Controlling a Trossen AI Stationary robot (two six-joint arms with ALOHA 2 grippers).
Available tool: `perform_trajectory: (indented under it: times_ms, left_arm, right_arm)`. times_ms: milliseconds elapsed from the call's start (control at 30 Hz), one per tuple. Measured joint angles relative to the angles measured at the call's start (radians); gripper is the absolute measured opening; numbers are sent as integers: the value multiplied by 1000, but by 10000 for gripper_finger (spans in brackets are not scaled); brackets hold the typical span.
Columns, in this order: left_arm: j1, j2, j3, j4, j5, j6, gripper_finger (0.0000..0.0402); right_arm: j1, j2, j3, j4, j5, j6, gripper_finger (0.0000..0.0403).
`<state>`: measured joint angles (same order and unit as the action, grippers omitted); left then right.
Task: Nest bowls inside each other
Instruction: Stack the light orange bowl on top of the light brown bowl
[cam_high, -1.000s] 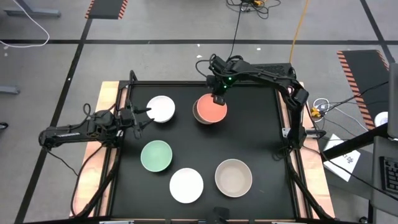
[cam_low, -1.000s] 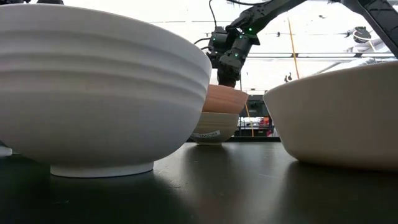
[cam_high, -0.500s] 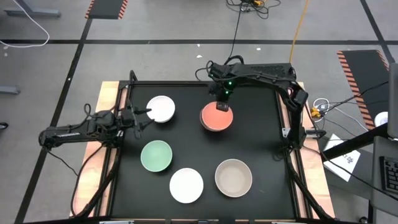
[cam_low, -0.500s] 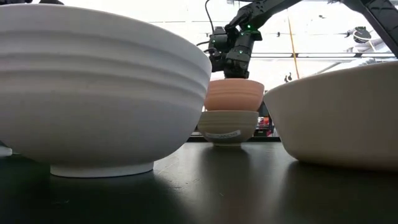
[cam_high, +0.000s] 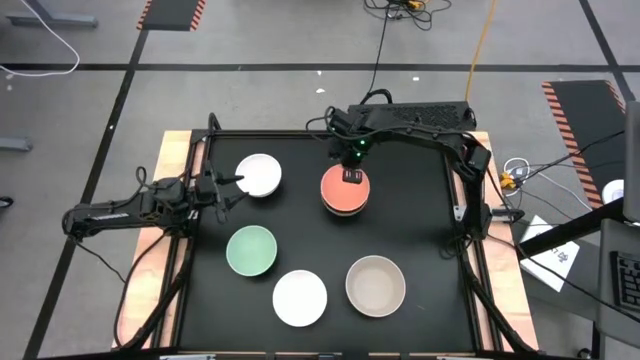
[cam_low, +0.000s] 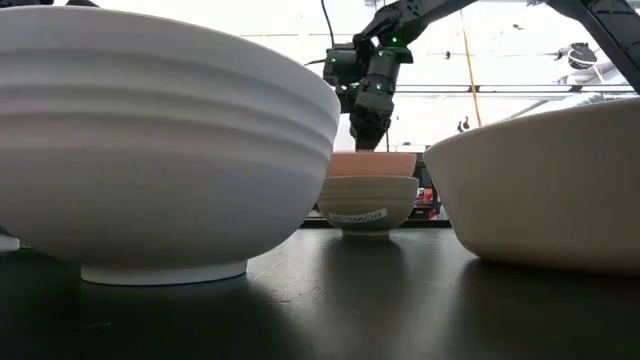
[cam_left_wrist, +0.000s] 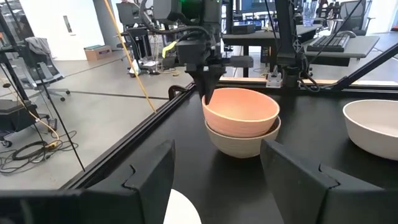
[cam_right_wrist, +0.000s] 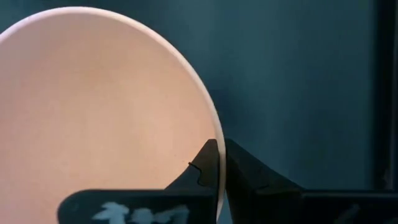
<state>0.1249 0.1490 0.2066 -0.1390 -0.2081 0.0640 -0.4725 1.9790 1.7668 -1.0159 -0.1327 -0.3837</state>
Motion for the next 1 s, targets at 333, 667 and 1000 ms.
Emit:
perform_trajectory:
  times_ms: [333, 667, 1000]
  left_arm:
    - [0, 0, 0, 1, 0, 1, 239]
    - [0, 0, 0, 0, 0, 2, 239]
    - [0, 0, 0, 0, 0, 2, 239]
  right_arm:
    - [-4, 0, 0, -34, -75, 8, 0]
    - [-5, 0, -9, -39, -80, 12, 0]
    - [-5, 0, -107, 52, -78, 24, 0]
